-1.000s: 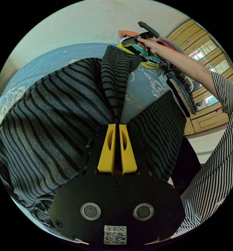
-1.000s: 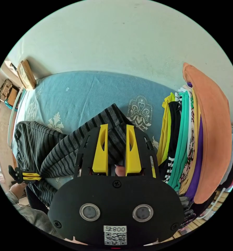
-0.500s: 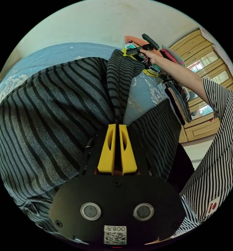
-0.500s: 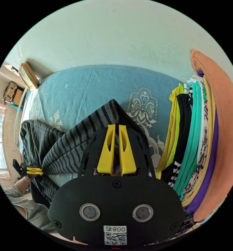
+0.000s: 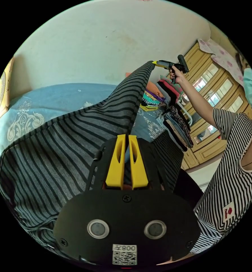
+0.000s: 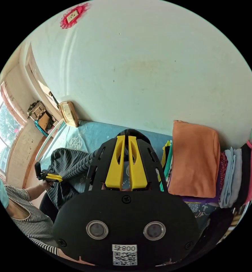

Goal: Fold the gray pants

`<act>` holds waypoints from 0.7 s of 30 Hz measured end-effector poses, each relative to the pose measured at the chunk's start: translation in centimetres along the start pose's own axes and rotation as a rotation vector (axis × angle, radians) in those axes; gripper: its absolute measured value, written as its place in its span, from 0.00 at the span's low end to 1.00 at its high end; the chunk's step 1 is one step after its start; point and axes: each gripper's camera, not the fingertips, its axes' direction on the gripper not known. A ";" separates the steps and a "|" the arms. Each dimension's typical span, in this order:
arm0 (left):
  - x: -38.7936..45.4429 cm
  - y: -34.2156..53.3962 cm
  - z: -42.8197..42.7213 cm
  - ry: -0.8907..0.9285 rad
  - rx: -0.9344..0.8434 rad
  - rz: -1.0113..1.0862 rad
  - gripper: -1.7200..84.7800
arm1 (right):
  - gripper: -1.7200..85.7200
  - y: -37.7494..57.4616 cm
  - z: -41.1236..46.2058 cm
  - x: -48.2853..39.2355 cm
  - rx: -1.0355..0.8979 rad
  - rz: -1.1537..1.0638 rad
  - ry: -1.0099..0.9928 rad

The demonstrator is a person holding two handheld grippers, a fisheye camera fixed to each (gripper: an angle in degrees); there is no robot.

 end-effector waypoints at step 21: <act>0.6 -1.3 5.2 -0.092 -0.229 -0.019 0.06 | 0.02 16.3 13.1 3.6 -0.412 0.216 0.186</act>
